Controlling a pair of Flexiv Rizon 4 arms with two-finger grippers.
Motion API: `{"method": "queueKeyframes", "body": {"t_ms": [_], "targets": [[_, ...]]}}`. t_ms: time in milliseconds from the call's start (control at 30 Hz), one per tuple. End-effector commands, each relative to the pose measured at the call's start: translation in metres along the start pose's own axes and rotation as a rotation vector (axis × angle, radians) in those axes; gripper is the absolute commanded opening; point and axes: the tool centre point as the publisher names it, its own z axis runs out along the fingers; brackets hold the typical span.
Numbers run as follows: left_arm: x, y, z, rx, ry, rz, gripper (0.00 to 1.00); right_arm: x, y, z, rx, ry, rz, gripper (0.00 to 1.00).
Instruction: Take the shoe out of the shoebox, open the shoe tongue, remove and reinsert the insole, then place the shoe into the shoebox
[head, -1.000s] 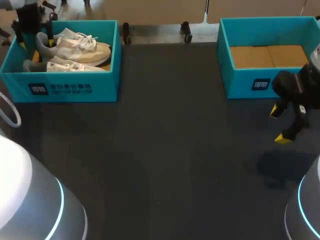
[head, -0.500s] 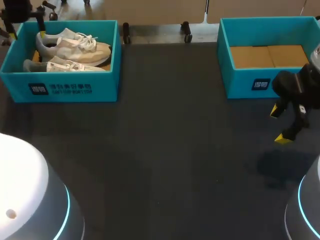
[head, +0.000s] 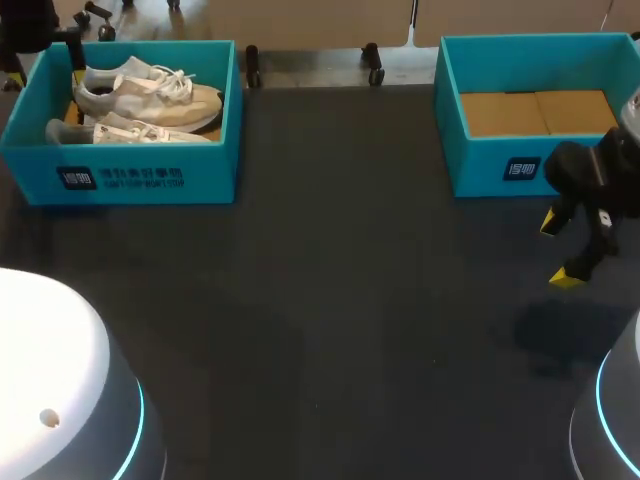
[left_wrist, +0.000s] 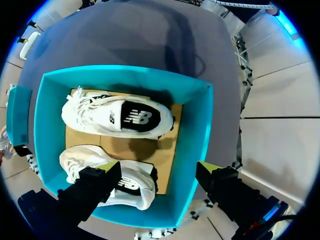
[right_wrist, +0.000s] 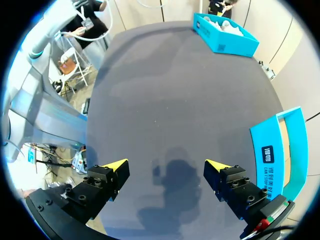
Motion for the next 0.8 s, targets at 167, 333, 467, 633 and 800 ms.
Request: {"method": "queueKeyframes", "body": {"t_ms": [167,333,467,633,800], "targets": [[-0.001,-0.009,0.0,-0.009,0.0,0.005,1.0,0.001,0.0,0.001,0.002,-0.002,0.0,1.0],[-0.003,-0.041,-0.004,-0.042,0.017,0.003,1.0,0.001,0.0,0.001,0.002,-0.002,0.0,1.0],[0.001,-0.052,-0.003,-0.045,0.026,0.015,1.0,0.001,0.0,0.001,0.002,-0.002,0.0,1.0],[0.004,-0.056,-0.001,-0.035,0.027,0.015,1.0,0.001,0.0,0.001,0.002,-0.002,0.0,1.0],[0.004,-0.056,-0.001,-0.035,0.027,0.015,1.0,0.001,0.0,0.001,0.002,-0.002,0.0,1.0]]}}
